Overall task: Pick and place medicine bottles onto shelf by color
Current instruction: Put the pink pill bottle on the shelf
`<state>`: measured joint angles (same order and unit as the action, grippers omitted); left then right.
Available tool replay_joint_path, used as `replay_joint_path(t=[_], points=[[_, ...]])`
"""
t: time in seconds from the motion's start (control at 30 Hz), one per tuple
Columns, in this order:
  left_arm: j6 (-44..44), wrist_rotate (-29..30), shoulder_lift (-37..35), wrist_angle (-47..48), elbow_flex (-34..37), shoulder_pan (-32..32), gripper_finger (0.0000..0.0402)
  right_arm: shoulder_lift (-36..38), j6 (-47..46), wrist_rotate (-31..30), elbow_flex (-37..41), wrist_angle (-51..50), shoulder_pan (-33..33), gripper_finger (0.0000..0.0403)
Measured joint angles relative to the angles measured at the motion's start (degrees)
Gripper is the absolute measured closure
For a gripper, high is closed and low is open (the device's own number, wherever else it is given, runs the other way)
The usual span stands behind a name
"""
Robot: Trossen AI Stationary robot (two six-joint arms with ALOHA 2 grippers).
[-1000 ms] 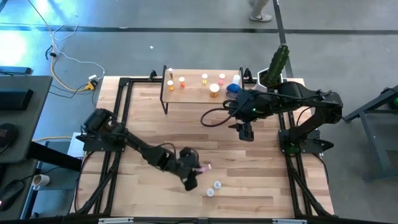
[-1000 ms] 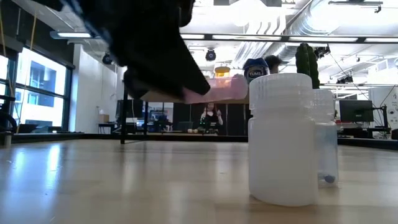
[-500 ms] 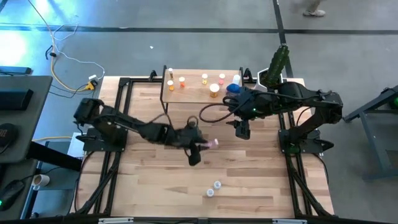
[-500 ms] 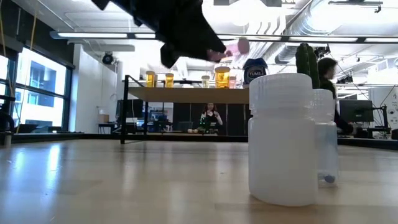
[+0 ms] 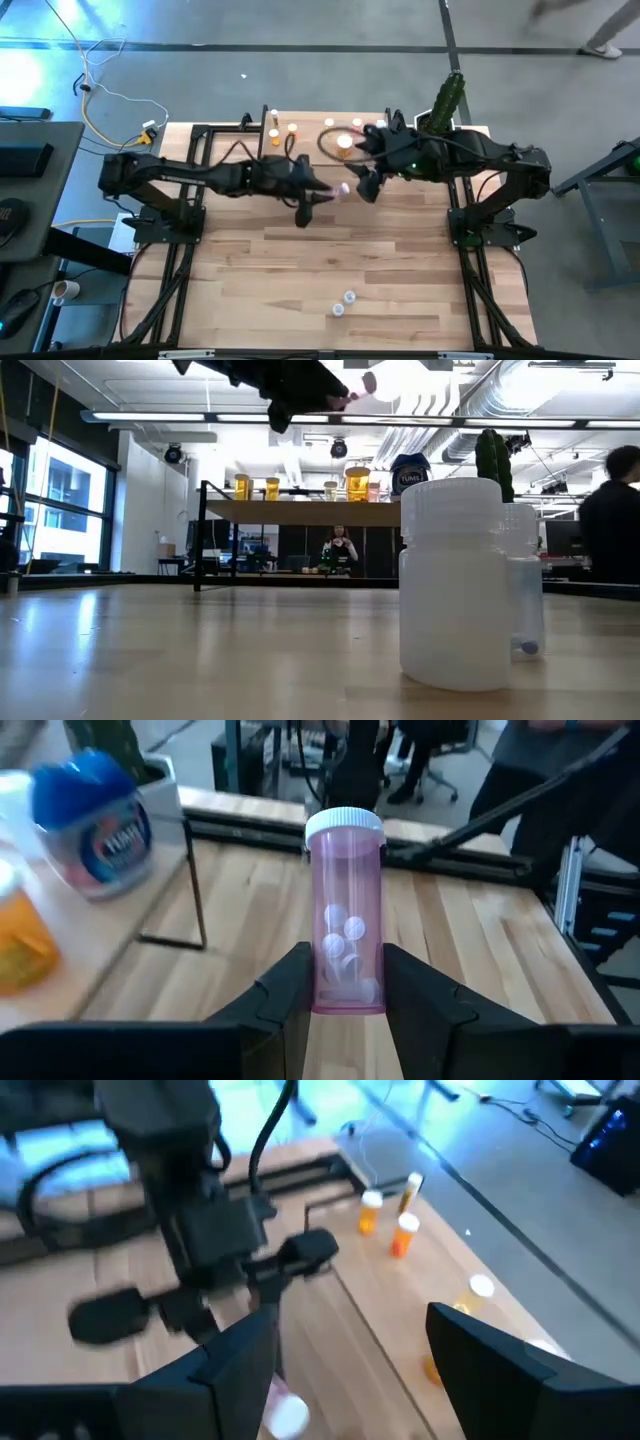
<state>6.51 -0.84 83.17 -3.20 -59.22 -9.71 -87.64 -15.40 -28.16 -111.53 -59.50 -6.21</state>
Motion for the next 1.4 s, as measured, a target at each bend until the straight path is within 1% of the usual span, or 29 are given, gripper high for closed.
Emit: replay_joint_path(t=[0.13, 0.33, 0.57, 0.8, 0.93, 1.1, 1.27, 1.4], points=[[-1.15, -1.26, -1.72, -1.35, -0.01, -2.36, 0.03, -0.02, -5.39, -0.36, 0.0, 4.33, 1.56, 0.0155], [-1.16, -1.53, -3.94, -4.07, 0.0, -5.23, 0.03, 0.0, -13.25, -0.38, 0.02, 10.15, 4.21, 0.0155], [-1.15, -1.52, -4.9, -9.15, -0.02, -7.75, 0.03, -0.01, -20.51, -0.12, 0.02, 10.89, 7.79, 0.0155], [-0.86, -1.04, -4.93, -14.52, -0.02, -8.84, 0.03, -0.02, -28.06, 6.72, 0.02, 10.9, 12.88, 0.0155], [-4.42, -0.69, -4.93, -17.77, -0.02, -8.93, 0.03, -0.44, -28.29, 9.39, 0.02, 10.93, 15.21, 0.0155], [-5.29, 1.58, -4.93, -19.88, -0.02, -9.52, 0.03, -2.3, -26.34, 12.37, 0.04, 10.96, 16.39, 0.0155], [-5.69, 2.97, -4.91, -20.04, 0.0, -10.88, 0.03, -3.19, -24.03, 14.95, 0.07, 13.65, 16.86, 0.0155], [-5.21, 3.06, -4.91, -20.14, 0.0, -12.08, 0.03, -3.12, -23.15, 15.1, 0.07, 14.95, 16.98, 0.0155]])
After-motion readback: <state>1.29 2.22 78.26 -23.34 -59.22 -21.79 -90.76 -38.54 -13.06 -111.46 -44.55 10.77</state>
